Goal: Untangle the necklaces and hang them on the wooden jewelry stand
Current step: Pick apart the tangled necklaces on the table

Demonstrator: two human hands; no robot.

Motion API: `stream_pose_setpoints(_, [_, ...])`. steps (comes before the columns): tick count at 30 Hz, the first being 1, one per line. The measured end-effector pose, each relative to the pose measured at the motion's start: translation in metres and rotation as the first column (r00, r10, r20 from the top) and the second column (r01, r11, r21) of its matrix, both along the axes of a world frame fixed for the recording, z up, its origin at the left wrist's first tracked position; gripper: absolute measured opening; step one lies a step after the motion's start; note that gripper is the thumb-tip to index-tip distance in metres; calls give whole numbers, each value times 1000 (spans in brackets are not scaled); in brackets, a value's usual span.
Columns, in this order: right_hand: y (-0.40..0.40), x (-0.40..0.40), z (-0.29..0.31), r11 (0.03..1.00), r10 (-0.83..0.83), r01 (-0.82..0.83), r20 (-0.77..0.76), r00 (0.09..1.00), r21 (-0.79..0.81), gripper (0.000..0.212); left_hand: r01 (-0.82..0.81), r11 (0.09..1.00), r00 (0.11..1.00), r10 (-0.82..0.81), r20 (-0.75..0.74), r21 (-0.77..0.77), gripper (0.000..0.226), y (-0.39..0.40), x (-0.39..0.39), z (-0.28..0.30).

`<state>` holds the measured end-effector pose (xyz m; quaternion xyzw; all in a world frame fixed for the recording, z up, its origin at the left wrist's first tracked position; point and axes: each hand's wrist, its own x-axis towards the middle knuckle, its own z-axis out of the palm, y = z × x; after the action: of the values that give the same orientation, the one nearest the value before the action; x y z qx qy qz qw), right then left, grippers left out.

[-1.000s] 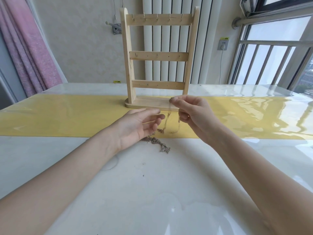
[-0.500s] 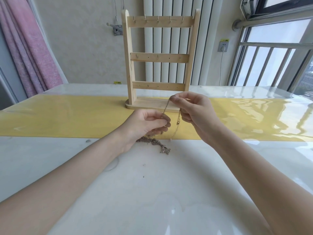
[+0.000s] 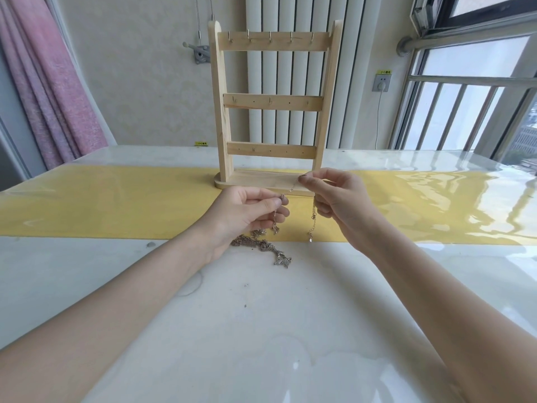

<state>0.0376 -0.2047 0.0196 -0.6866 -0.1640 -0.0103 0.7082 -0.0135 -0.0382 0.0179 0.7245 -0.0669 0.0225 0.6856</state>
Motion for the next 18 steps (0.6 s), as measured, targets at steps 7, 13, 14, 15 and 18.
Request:
stream_pose_setpoints(7, [5,0,-6,937,-67,103,119,991,-334,8,-79,996,996,77,49,47,11,1,2,-2])
stream_pose_setpoints(13, [11,-7,0,946,26,51,232,972,-319,10,-121,992,991,119,59,41,10,4,2,-2])
stream_pose_setpoints(14, [12,-8,0,945,30,50,237,971,-323,10,-121,991,991,118,63,50,10,4,2,-3])
stream_pose_setpoints(15, [12,-8,0,946,29,49,236,971,-319,10,-121,991,991,117,70,61,9,3,2,-3])
stream_pose_setpoints(18, [13,-11,1,937,29,68,270,962,-343,9,-123,986,988,112,102,111,8,2,2,-3])
